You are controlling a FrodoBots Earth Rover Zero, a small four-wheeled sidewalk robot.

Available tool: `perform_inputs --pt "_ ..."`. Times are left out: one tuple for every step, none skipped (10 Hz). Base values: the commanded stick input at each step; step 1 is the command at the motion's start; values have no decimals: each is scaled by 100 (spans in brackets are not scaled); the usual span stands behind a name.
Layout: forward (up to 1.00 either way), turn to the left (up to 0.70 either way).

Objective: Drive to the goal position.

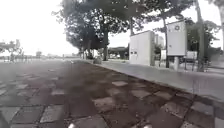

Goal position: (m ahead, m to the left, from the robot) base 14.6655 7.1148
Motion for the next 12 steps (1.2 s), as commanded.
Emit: perform_inputs --pt "100 0" --pt "100 0" --pt "100 0" --pt "100 0" --pt "100 0" --pt "100 0" --pt "100 0" --pt "100 0" --pt "100 0" --pt "100 0" --pt "100 0" --pt "100 0"
